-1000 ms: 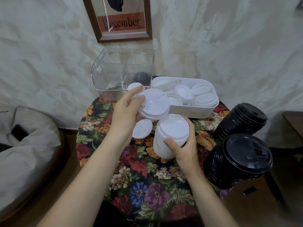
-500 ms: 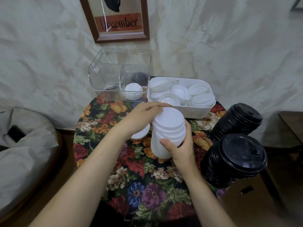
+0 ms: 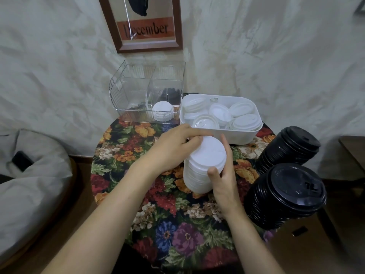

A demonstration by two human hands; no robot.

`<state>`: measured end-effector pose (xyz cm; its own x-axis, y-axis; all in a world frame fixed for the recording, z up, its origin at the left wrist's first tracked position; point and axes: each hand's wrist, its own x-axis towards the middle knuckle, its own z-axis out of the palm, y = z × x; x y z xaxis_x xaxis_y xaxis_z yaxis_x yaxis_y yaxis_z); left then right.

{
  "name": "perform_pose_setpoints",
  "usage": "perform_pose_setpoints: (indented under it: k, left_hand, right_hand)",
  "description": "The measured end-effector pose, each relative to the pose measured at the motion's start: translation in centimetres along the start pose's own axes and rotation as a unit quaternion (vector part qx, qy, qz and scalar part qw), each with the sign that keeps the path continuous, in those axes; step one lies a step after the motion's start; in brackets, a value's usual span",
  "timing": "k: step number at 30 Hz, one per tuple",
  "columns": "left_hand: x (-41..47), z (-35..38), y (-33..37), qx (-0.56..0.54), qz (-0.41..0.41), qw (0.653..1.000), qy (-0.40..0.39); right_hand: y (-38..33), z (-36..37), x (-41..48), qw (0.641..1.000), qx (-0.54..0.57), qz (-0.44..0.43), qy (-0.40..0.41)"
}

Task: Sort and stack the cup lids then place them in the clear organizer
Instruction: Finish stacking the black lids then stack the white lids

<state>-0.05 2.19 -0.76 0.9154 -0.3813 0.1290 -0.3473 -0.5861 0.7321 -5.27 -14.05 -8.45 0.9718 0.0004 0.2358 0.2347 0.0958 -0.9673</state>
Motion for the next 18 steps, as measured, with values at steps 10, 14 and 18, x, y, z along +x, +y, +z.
perform_pose_setpoints:
  k: [10, 14, 18]
  left_hand:
    - [-1.1, 4.0, -0.9, -0.322, -0.082, 0.942, 0.038]
    - [-0.9, 4.5, -1.6, -0.302, -0.080, 0.949, 0.040]
    - [-1.4, 3.3, -2.2, -0.219, -0.040, 0.973, 0.058]
  right_hand:
    - [-0.2, -0.5, 0.3, 1.000, -0.022, -0.011, -0.005]
    - [-0.2, -0.6, 0.1, 1.000, -0.027, -0.010, -0.004]
    - [0.1, -0.5, 0.2, 0.999, -0.034, -0.020, -0.005]
